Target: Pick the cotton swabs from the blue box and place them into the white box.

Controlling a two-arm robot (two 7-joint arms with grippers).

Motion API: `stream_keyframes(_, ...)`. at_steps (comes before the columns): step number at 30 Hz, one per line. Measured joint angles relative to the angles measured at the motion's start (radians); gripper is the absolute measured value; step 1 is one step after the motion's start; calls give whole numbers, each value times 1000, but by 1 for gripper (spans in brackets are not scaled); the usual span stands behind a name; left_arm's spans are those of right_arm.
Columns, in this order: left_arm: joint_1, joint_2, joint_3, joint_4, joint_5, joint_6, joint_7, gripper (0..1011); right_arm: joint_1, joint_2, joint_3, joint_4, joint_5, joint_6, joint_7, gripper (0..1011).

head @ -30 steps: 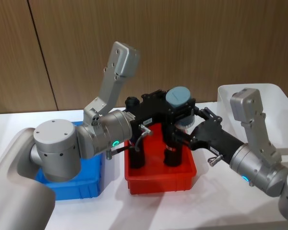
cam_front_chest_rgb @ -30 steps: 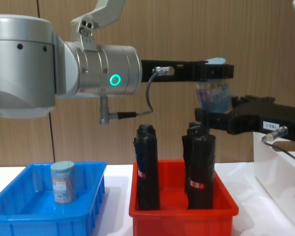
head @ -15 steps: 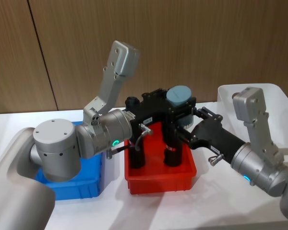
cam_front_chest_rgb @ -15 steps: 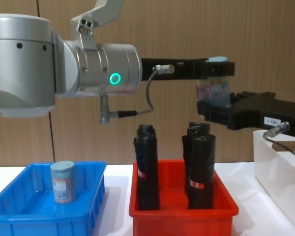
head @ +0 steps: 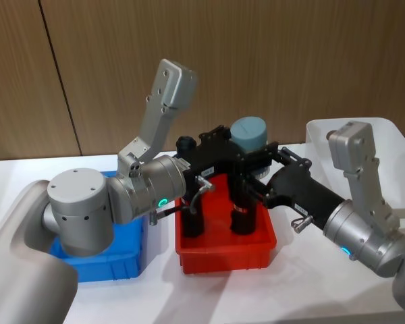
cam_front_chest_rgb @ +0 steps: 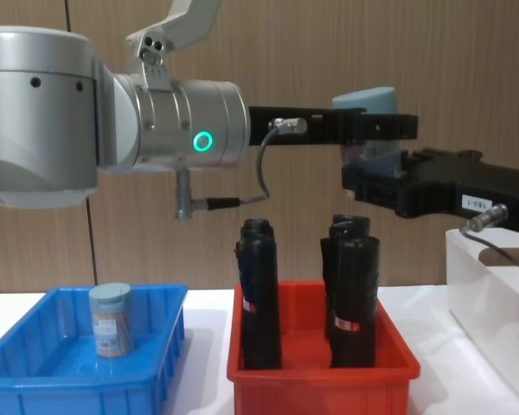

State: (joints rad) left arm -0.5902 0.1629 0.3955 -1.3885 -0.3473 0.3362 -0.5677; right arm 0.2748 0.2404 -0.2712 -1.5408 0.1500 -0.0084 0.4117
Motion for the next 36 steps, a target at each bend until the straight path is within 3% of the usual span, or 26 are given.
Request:
stream_keyframes(5, 0, 0, 0, 0, -1, 0, 0, 1003, -1, 0, -2, -1, -1, -1, -3, 639)
stream_keyframes(23, 0, 0, -1, 0, -2, -2, 0, 1004, 3, -6, -8, 13, -5, -5, -17, 639)
stream_keyframes(36, 0, 0, -1, 0, -2, -2, 0, 1004, 8, -9, -9, 75, -1, -8, -41, 639)
